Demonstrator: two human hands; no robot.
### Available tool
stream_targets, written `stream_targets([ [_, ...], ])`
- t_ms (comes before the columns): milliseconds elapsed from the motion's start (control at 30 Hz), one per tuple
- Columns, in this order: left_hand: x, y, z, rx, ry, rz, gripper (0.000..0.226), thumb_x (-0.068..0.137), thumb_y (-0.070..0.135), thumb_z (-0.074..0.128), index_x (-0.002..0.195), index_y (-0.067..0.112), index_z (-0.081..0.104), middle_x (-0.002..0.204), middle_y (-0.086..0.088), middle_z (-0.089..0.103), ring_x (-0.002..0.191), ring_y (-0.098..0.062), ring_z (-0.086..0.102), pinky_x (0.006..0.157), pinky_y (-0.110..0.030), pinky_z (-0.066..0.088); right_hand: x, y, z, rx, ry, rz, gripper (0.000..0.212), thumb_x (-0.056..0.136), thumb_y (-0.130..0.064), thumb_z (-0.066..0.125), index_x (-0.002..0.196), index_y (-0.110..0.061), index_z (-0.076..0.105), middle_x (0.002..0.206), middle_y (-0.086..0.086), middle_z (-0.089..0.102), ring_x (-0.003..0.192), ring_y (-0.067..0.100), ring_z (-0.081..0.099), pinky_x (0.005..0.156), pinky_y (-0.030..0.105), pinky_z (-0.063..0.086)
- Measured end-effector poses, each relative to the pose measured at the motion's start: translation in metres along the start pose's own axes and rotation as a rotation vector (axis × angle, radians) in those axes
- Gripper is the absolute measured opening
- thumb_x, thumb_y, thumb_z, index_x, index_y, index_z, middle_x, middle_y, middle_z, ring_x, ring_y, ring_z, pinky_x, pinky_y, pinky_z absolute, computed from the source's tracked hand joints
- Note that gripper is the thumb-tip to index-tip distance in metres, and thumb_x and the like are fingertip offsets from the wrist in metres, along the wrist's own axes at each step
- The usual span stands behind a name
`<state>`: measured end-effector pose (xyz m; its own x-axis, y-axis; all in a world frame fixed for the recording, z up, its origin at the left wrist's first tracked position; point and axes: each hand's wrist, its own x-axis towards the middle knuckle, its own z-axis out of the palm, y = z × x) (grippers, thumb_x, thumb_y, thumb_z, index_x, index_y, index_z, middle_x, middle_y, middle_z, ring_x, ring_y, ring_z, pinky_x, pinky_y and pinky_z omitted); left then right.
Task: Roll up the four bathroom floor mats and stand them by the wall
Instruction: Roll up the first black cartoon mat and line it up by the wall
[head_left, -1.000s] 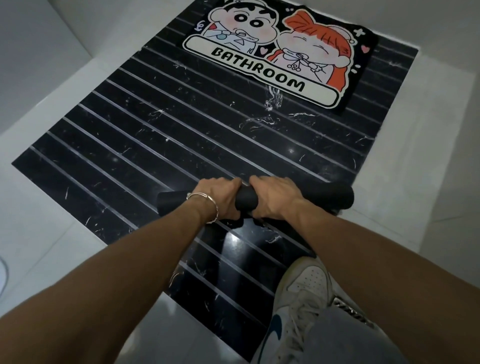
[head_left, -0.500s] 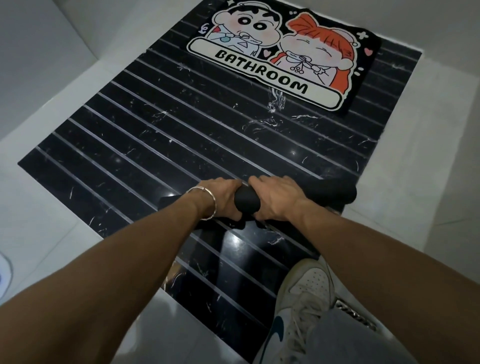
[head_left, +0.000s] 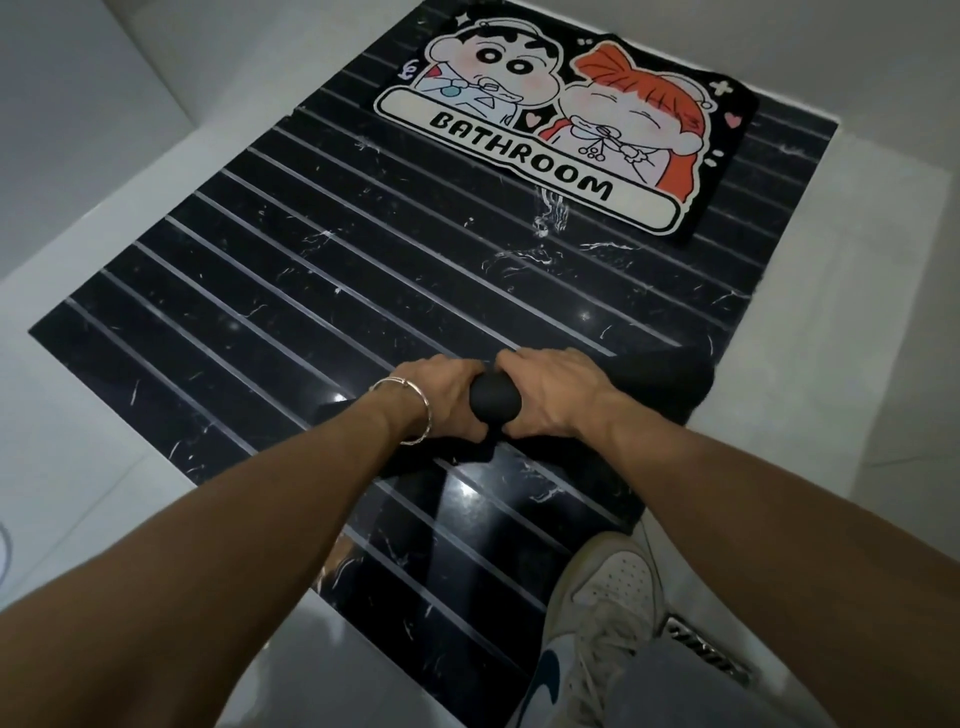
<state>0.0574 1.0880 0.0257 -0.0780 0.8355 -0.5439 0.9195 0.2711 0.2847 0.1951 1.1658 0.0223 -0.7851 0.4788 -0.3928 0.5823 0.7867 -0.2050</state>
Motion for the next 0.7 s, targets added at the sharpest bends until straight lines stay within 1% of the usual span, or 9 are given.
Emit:
stream_targets([
  [67, -0.001, 0.003, 0.003, 0.108, 0.062, 0.054, 0.054, 0.069, 0.048, 0.067, 0.117, 0.032, 0.049, 0.11, 0.002, 0.063, 0.1, -0.023, 0.061, 0.085, -0.037, 0.05, -0.002, 0.002, -0.004, 0.062, -0.071, 0.046, 0.054, 0.07, -0.044, 0.071, 0.112, -0.021, 0.048, 0.11, 0.003, 0.061, 0.098, 0.026, 0.059, 0.081, 0.035, 0.041],
  [167, -0.003, 0.005, 0.008, 0.282, 0.17, 0.181, 0.061, 0.072, 0.049, 0.064, 0.126, 0.03, 0.042, 0.116, 0.005, 0.057, 0.107, -0.022, 0.058, 0.084, -0.038, 0.05, -0.007, 0.007, -0.012, 0.269, -0.242, 0.135, 0.048, 0.07, -0.04, 0.073, 0.108, -0.021, 0.052, 0.101, 0.003, 0.061, 0.083, 0.021, 0.056, 0.071, 0.028, 0.042],
  [200, -0.002, 0.005, 0.008, 0.313, 0.178, 0.195, 0.06, 0.073, 0.049, 0.063, 0.126, 0.03, 0.042, 0.116, 0.005, 0.057, 0.106, -0.022, 0.059, 0.084, -0.038, 0.05, -0.008, 0.009, -0.012, 0.301, -0.264, 0.143, 0.046, 0.07, -0.04, 0.073, 0.105, -0.021, 0.052, 0.099, 0.003, 0.061, 0.081, 0.02, 0.056, 0.069, 0.028, 0.042],
  [300, -0.001, 0.006, 0.004, 0.315, 0.165, 0.145, 0.049, 0.073, 0.05, 0.062, 0.116, 0.031, 0.048, 0.107, 0.005, 0.062, 0.098, -0.023, 0.062, 0.079, -0.034, 0.05, -0.009, 0.007, -0.008, 0.271, -0.206, 0.128, 0.05, 0.069, -0.044, 0.074, 0.108, -0.021, 0.051, 0.105, 0.003, 0.063, 0.085, 0.022, 0.058, 0.07, 0.029, 0.042],
  [400, -0.003, 0.003, -0.004, 0.191, 0.125, 0.036, 0.047, 0.069, 0.055, 0.065, 0.109, 0.034, 0.053, 0.102, 0.004, 0.066, 0.094, -0.023, 0.064, 0.08, -0.034, 0.05, -0.003, 0.001, -0.004, 0.086, -0.066, 0.036, 0.061, 0.067, -0.052, 0.076, 0.112, -0.02, 0.048, 0.111, 0.001, 0.059, 0.1, 0.024, 0.059, 0.082, 0.035, 0.042],
  [467, -0.005, 0.001, -0.004, 0.149, 0.124, 0.013, 0.047, 0.069, 0.055, 0.066, 0.109, 0.034, 0.053, 0.101, 0.003, 0.065, 0.093, -0.024, 0.063, 0.078, -0.032, 0.048, 0.001, -0.002, -0.003, 0.002, -0.002, 0.003, 0.06, 0.069, -0.049, 0.074, 0.113, -0.019, 0.046, 0.114, 0.002, 0.058, 0.104, 0.025, 0.058, 0.089, 0.039, 0.04],
  [500, -0.005, 0.001, -0.002, 0.152, 0.134, 0.015, 0.047, 0.07, 0.055, 0.065, 0.11, 0.033, 0.052, 0.102, 0.002, 0.065, 0.093, -0.024, 0.063, 0.076, -0.032, 0.047, 0.002, -0.001, -0.003, -0.012, 0.009, 0.008, 0.057, 0.071, -0.046, 0.073, 0.113, -0.019, 0.046, 0.115, 0.003, 0.058, 0.105, 0.027, 0.058, 0.089, 0.04, 0.04],
  [567, -0.006, 0.001, 0.002, 0.196, 0.171, 0.055, 0.05, 0.072, 0.055, 0.063, 0.114, 0.031, 0.048, 0.107, 0.002, 0.064, 0.097, -0.025, 0.062, 0.075, -0.033, 0.047, 0.003, 0.001, -0.003, 0.009, -0.013, 0.042, 0.052, 0.071, -0.041, 0.071, 0.111, -0.018, 0.047, 0.113, 0.004, 0.06, 0.102, 0.028, 0.059, 0.085, 0.037, 0.041],
  [700, -0.004, 0.002, 0.007, 0.388, 0.235, 0.19, 0.063, 0.076, 0.054, 0.06, 0.129, 0.028, 0.039, 0.115, 0.002, 0.056, 0.106, -0.024, 0.058, 0.078, -0.037, 0.048, -0.005, 0.004, -0.011, 0.21, -0.181, 0.143, 0.048, 0.069, -0.038, 0.072, 0.108, -0.02, 0.051, 0.095, 0.002, 0.058, 0.085, 0.025, 0.056, 0.071, 0.028, 0.041],
])
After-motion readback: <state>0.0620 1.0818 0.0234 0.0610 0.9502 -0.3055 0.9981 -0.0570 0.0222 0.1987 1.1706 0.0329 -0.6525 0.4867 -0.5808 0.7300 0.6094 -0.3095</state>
